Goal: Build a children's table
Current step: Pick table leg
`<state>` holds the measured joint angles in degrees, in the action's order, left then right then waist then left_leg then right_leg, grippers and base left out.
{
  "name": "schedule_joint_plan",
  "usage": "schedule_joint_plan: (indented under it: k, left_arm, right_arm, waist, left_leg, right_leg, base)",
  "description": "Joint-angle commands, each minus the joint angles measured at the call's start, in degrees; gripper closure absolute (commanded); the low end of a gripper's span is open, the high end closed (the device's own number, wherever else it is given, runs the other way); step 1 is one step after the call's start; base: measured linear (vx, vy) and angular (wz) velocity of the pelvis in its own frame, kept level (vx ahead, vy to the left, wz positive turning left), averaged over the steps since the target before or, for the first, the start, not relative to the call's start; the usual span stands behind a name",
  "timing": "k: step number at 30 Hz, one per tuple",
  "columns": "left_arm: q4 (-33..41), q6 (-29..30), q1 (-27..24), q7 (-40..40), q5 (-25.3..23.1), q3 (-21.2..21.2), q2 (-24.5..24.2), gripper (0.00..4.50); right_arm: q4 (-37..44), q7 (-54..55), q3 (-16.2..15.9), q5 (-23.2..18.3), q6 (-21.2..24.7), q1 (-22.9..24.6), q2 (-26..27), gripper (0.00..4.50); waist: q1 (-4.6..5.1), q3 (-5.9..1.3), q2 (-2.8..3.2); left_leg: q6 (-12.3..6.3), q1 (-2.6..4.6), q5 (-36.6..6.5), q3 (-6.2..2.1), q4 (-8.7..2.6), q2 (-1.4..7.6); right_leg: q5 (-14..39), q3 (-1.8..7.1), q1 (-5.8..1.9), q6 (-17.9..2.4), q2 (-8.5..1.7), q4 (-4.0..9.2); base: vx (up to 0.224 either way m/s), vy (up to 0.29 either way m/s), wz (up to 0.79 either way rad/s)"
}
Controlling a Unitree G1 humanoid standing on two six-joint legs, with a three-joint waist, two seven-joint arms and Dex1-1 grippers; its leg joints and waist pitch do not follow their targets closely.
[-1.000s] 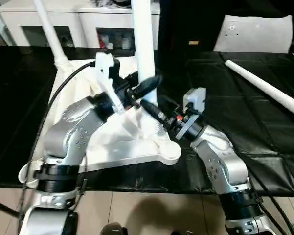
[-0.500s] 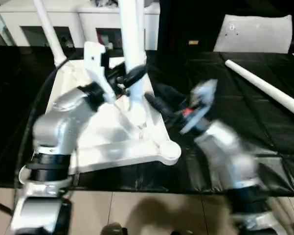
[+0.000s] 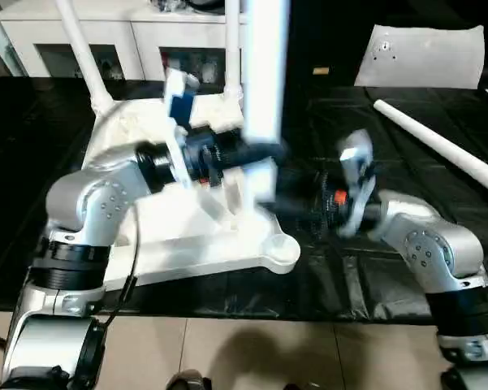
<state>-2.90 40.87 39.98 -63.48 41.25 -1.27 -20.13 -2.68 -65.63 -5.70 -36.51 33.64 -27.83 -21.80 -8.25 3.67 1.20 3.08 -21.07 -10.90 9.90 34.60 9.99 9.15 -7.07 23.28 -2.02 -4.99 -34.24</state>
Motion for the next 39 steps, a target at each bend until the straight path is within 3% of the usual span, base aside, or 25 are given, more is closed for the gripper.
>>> schedule_joint_plan:
  k: [1, 11, 26, 29, 34, 39]
  left_arm:
    - [2.1, 0.8, 1.4, -1.7, 1.5, -0.8, -0.4, 2.64]
    - [0.2, 0.0, 2.7, -5.6, 0.1, -3.1, -0.6, 2.64]
    - [-0.8, -2.0, 2.5, -3.3, -2.9, -3.4, -0.8, 2.64]
    - [-0.4, -1.5, 2.2, -0.9, -2.4, -1.7, -0.2, 1.94]
    - [2.3, -5.0, -0.3, 2.1, -5.6, -1.5, -0.7, 1.60]
    - [4.6, -7.3, -2.3, 12.1, -10.0, 0.2, 1.0, 1.47]
  right_arm:
    - [0.6, -1.1, -0.7, -0.4, 0.3, -1.0, -0.4, 1.61]
    - [0.5, -6.4, -2.7, -1.7, 3.4, -2.1, -1.7, 2.48]
    - [0.8, -5.6, -2.8, -1.2, 2.9, -1.8, -0.7, 2.59]
    - [0.5, -2.7, -2.3, 0.3, 0.8, -1.5, 0.7, 2.59]
    - [-0.4, 2.3, -1.6, 2.8, -2.6, -1.3, 3.4, 2.60]
    - [-2.8, 11.7, -0.3, 7.3, -6.7, -1.7, 7.2, 2.60]
  waist:
    - [-0.13, -4.76, -0.37]
    - [-0.22, -4.73, -0.51]
    - [-0.21, -4.80, -0.50]
    - [-0.17, -4.81, -0.49]
    - [0.05, -4.85, -0.25]
    - [0.23, -4.80, -0.18]
  left_leg:
    - [-2.36, 0.25, -6.9, -1.05, -3.62, 3.14]
    - [-2.01, 0.26, -6.9, -1.07, -3.59, 3.01]
    - [-1.91, 0.20, -6.6, -1.10, -3.54, 3.01]
    - [-1.63, 0.15, -6.8, -1.10, -3.54, 2.99]
    - [-0.88, 0.33, -7.2, -1.29, -3.70, 3.14]
    - [-0.01, 0.44, -8.0, -1.24, -3.78, 3.23]
  right_leg:
    - [17.2, 3.55, -3.75, -7.9, -4.41, 3.80]
    - [20.1, 3.50, -3.68, -5.8, -4.28, 4.21]
    - [19.6, 3.46, -3.70, -5.8, -4.32, 4.14]
    - [19.4, 3.46, -3.69, -6.1, -4.35, 4.08]
    - [19.1, 3.44, -3.59, -5.9, -4.39, 4.12]
    - [18.6, 3.55, -3.48, -6.0, -4.45, 3.95]
  base:
    - [0.000, 0.000, 0.00]
    - [0.000, 0.000, 0.00]
    - [0.000, 0.000, 0.00]
    - [0.000, 0.000, 0.00]
    - [0.000, 0.000, 0.00]
    - [0.000, 0.000, 0.00]
